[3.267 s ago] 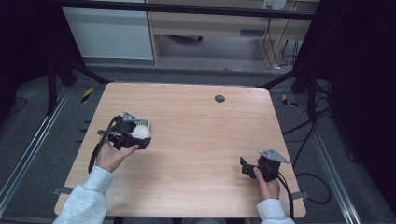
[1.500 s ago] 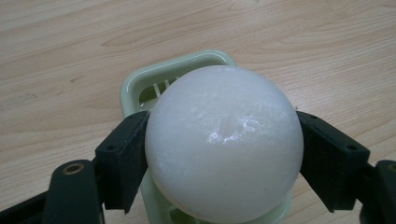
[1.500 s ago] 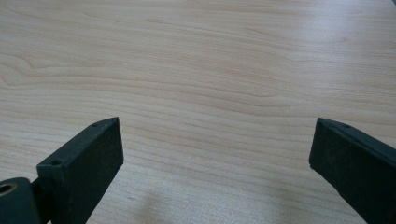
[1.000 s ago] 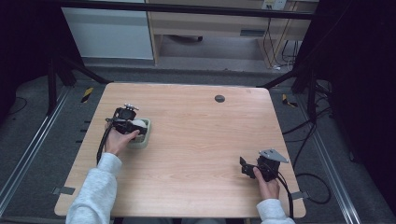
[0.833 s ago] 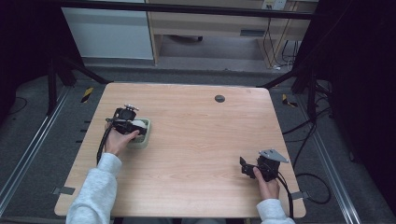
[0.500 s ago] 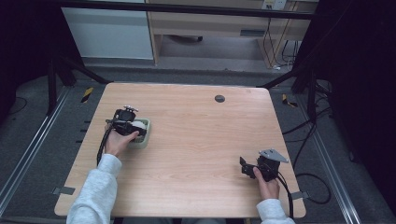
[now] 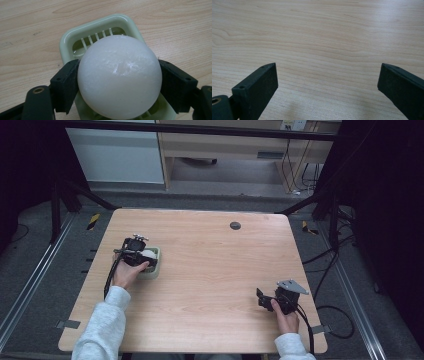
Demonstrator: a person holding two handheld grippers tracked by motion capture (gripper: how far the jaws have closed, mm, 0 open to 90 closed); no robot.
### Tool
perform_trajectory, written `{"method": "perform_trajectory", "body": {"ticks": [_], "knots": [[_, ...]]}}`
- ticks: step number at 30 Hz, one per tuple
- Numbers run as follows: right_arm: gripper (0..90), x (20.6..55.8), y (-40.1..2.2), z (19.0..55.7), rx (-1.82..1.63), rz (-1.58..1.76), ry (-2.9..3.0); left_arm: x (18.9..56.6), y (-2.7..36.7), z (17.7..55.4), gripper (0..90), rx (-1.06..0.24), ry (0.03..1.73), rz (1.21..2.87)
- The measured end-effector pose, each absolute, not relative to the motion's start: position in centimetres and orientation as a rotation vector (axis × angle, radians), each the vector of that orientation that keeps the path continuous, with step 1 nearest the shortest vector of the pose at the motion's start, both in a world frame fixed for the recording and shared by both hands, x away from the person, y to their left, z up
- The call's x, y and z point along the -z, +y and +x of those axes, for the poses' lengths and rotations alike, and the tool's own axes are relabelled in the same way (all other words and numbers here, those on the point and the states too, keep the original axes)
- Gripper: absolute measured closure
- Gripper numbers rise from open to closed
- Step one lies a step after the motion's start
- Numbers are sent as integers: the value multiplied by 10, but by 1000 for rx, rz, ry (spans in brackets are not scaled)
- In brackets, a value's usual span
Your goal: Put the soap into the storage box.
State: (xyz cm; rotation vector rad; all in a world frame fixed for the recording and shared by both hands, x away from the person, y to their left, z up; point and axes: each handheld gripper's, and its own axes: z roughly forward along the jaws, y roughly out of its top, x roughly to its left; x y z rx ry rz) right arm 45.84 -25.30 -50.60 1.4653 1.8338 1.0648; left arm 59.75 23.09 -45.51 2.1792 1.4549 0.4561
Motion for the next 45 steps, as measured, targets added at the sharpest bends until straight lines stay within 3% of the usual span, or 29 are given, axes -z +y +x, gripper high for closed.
{"method": "perform_trajectory", "body": {"ticks": [19, 45], "knots": [[33, 506, -253, 458, -1065, 1465, 1835, 436, 232, 583, 195, -491, 1399, 2115], [33, 506, -253, 458, -1077, 1464, 1842, 432, 235, 504, 232, -572, 1193, 1961]]}}
